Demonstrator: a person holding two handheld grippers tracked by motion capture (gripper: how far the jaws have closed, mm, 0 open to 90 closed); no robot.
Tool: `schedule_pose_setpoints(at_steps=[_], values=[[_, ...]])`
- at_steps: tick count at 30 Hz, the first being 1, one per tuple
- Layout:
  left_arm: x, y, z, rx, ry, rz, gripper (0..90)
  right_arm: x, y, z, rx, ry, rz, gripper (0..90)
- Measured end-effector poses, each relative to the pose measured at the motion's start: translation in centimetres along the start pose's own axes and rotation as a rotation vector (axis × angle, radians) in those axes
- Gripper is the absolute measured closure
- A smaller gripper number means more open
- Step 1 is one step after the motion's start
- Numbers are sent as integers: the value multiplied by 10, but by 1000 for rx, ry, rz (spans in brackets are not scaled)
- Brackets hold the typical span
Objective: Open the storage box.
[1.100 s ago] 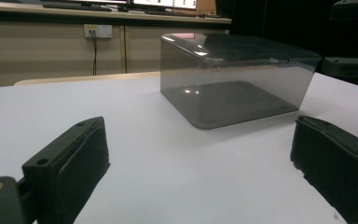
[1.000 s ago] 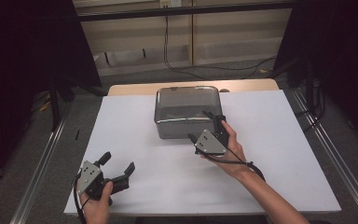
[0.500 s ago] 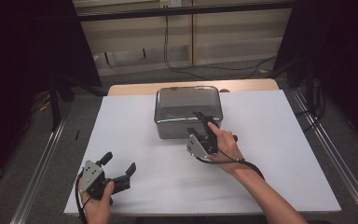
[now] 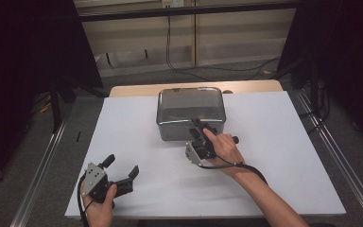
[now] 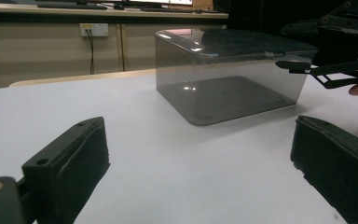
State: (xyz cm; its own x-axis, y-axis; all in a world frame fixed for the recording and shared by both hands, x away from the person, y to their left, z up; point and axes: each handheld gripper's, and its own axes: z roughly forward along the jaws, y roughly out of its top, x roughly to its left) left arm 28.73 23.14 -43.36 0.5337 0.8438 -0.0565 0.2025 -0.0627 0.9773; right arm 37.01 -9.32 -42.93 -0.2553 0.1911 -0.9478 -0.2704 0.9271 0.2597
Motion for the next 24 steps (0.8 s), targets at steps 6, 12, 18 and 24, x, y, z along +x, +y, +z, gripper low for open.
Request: schedule_pose_setpoints(at_steps=[6, 12, 18, 24], values=[[2, 0, 0, 2, 4, -5, 40, 3, -1, 4, 12, 16, -4, 608], [2, 0, 1, 10, -1, 3, 40, 6, 1, 5, 7, 22, -15, 653], [3, 0, 2, 23, 7, 20, 40, 4, 3, 4, -5, 14, -15, 764], [3, 2, 0, 11, 8, -29, 43, 3, 3, 3, -5, 19, -17, 772]])
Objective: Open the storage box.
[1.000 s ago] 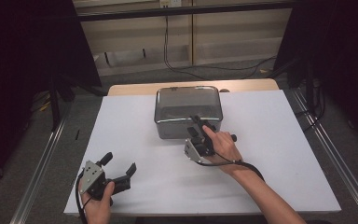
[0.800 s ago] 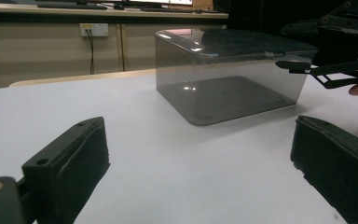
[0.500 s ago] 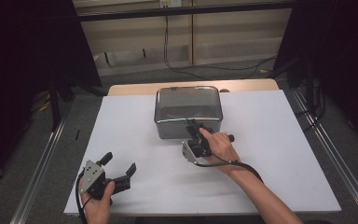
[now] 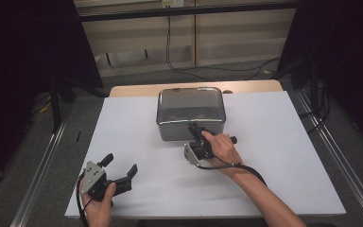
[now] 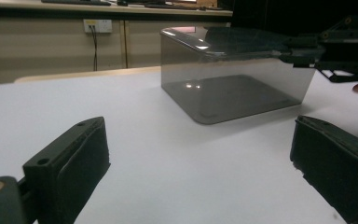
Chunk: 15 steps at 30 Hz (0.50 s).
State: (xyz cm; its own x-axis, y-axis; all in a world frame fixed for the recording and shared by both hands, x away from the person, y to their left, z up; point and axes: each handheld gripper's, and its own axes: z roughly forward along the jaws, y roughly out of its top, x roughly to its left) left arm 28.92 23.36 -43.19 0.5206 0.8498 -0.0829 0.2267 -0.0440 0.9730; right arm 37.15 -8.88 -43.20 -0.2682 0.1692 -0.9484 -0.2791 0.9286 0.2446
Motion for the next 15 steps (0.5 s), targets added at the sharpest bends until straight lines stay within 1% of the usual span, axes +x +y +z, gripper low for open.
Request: schedule_pose_setpoints(at_steps=[1, 4, 6, 8, 9, 11, 12, 13, 14, 15], values=[[-1, 0, 0, 8, -14, -4, 43, 0, 0, 0, -1, 1, 4, 771], [-1, 1, 0, 3, -8, 5, 43, -1, 0, 0, -4, 7, 13, 770], [1, 3, 2, -3, -18, 16, 42, -2, -1, -1, -8, 4, 13, 772], [2, 5, 4, -5, -25, 19, 43, -2, -1, -1, -11, 6, 28, 773], [2, 6, 5, 0, -35, 17, 49, -2, -1, -1, -17, 5, 28, 780], [0, 8, 6, 12, -38, 30, 64, -2, 0, -2, -19, 7, 32, 787], [-1, 9, 7, 15, -43, 32, 84, -4, 0, -2, -30, 10, 41, 789], [-2, 11, 7, 13, -54, 30, 85, -4, 0, -2, -28, 10, 50, 788], [-4, 14, 9, 12, -71, 45, 85, -5, 0, -1, -32, 9, 48, 787], [-5, 15, 9, 8, -73, 40, 84, -6, 0, -1, -31, 8, 47, 787]])
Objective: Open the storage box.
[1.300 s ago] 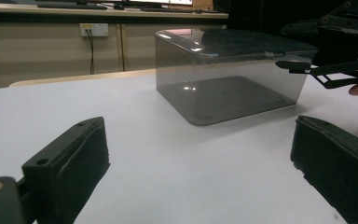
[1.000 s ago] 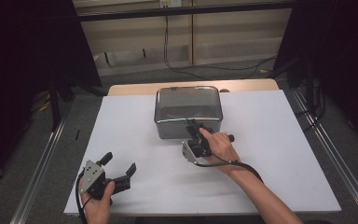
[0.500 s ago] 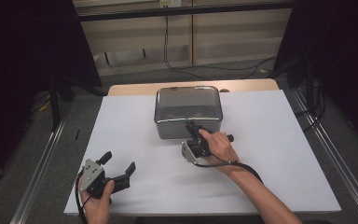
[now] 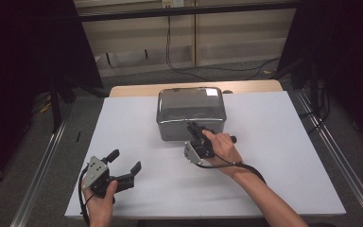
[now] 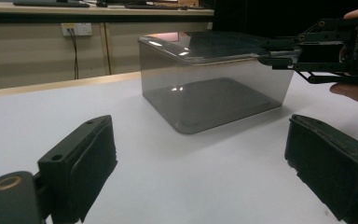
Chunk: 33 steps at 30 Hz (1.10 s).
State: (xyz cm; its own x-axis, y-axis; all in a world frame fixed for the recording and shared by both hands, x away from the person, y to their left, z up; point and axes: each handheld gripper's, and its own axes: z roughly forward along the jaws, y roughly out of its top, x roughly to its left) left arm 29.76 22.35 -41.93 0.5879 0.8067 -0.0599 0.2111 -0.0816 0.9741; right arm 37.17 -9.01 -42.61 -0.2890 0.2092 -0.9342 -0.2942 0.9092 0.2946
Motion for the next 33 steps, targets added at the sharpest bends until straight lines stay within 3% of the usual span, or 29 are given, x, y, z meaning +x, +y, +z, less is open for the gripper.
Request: schedule_pose_setpoints(at_steps=[5, 11, 12, 14, 17, 21, 23, 29, 31, 33], values=[[1, 3, 4, 23, -36, 2, 64, -3, 0, 0, -2, -7, 2, 789], [6, 10, 10, 10, -35, 24, 57, -4, 0, 0, -5, -8, 0, 789], [6, 13, 15, 17, -40, 48, 53, -5, 0, -1, -7, -13, 1, 790], [6, 15, 20, -2, -58, 54, 50, -6, 1, 0, -8, -14, -2, 789], [4, 16, 26, 5, -73, 52, 45, -7, 1, 0, -10, -17, -3, 788], [4, 22, 39, 4, -99, 78, 34, -8, 1, 0, -12, -23, -2, 788], [6, 24, 46, 3, -120, 66, 35, -8, 1, 1, -11, -22, -7, 788], [10, 27, 60, -1, -114, 81, 41, -11, 2, 1, -17, -30, -4, 788], [12, 30, 65, -12, -130, 62, 40, -12, 2, 1, -23, -30, 1, 788], [11, 34, 69, -19, -128, 81, 40, -13, 2, 1, -22, -32, 5, 788]])
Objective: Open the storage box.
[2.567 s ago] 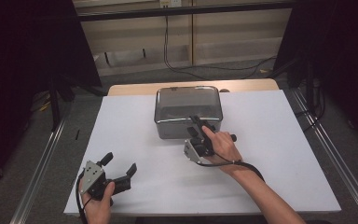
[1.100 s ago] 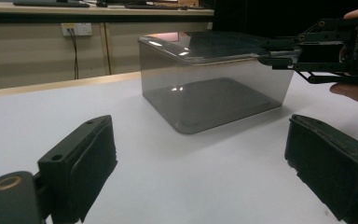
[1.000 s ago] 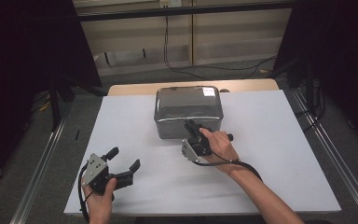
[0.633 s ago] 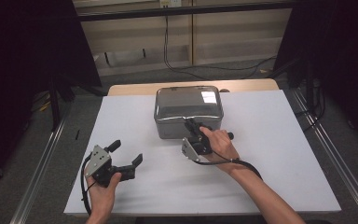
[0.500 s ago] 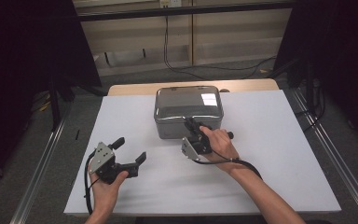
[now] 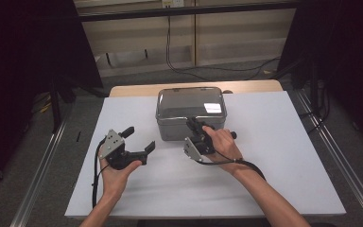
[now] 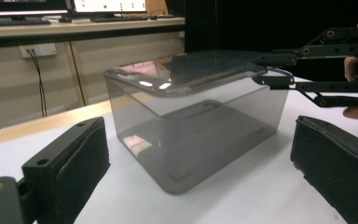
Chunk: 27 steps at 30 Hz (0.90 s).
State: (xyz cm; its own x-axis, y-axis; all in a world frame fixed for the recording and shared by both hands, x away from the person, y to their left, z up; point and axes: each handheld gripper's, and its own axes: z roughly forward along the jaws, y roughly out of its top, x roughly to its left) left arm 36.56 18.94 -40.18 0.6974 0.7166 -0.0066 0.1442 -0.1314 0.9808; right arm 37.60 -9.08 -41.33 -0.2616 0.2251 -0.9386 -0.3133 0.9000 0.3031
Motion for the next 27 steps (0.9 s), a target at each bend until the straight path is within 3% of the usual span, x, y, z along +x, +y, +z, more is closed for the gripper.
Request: schedule_pose_setpoints(at_steps=[11, 15, 17, 27], values=[[12, 7, 23, -1, 11, 20, 41, -6, 1, 0, -1, -9, -1, 793], [16, 8, 31, -31, -16, 8, 36, -9, 2, 1, -5, -11, 8, 792], [18, 8, 35, -20, -22, 15, 36, -9, 2, 1, -5, -10, 8, 792], [25, 9, 53, -1, 20, 38, 53, -15, 3, 1, 1, -11, 16, 790]])
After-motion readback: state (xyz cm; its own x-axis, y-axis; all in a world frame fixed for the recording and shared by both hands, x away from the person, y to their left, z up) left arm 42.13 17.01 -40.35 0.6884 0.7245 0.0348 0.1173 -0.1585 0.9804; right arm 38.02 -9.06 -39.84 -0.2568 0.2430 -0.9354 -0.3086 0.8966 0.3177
